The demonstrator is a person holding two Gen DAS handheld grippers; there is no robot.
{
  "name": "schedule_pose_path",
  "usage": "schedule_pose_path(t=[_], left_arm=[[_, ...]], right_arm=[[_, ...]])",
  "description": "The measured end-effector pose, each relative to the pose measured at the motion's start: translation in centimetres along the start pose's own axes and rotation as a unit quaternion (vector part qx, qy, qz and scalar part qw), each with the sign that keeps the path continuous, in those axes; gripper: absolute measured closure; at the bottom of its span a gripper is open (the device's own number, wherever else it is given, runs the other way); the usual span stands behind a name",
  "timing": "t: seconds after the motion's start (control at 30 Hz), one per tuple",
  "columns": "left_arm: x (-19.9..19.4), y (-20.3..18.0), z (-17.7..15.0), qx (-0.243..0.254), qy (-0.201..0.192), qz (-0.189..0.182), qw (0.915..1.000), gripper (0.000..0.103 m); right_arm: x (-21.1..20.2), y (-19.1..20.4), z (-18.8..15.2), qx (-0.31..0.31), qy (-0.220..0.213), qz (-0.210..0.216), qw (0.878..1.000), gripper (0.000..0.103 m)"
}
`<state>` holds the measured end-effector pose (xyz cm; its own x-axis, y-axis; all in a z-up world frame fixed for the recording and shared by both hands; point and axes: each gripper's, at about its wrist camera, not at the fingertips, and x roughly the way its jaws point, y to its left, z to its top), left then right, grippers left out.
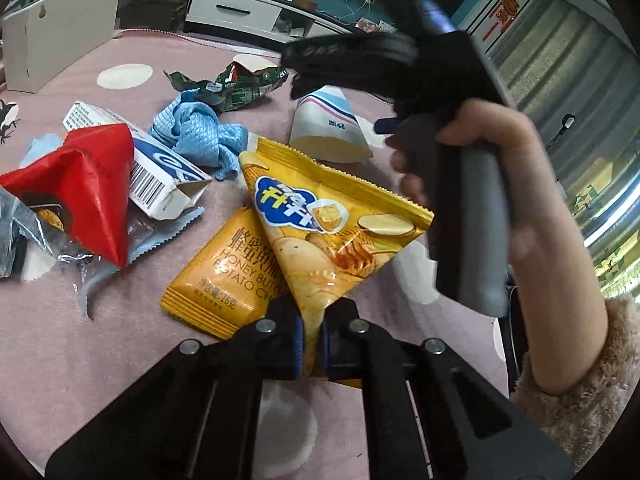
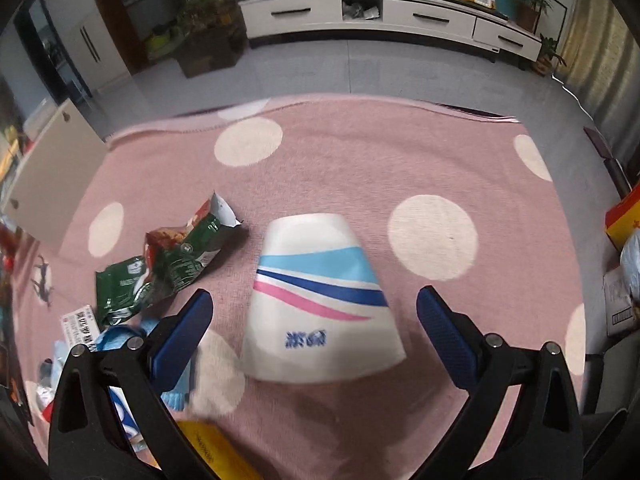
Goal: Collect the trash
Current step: 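Grasp the yellow chip bags with the left tool while the right tool grasps the white striped cup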
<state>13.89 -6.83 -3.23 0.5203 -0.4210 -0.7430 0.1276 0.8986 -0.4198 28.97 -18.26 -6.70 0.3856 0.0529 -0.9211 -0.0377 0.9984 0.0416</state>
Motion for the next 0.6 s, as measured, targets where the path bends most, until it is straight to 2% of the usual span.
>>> schedule_pose_path(t=[0.17, 0.23, 0.3, 0.43, 0.6], left_arm=[[0.0, -0.5, 0.0, 0.006, -0.001, 0.01, 0.9999, 0.096], [0.0, -0.8, 0.0, 0.008, -0.002, 0.012, 0.9999, 0.096], [-0.1, -1.1, -0.1, 0.011, -0.004, 0.016, 0.9998, 0.096], [-0.3, -1.7, -0.1, 0.016, -0.008, 0.023, 0.9996, 0.096], [-1.3, -3.3, -0.8, 0.028, -0.016, 0.028, 0.9991, 0.096]], right_arm=[[0.9, -0.1, -0.8, -0.014, 0.007, -0.006, 1.0, 0.004], [1.2, -0.8, -1.2, -0.009, 0.011, -0.008, 1.0, 0.015], [1.2, -1.5, -1.5, -0.002, 0.009, 0.002, 1.0, 0.018], [-0.2, -2.8, -2.4, 0.004, -0.007, -0.009, 1.0, 0.024], [-2.7, -5.6, -4.5, 0.031, -0.017, -0.008, 0.999, 0.025]])
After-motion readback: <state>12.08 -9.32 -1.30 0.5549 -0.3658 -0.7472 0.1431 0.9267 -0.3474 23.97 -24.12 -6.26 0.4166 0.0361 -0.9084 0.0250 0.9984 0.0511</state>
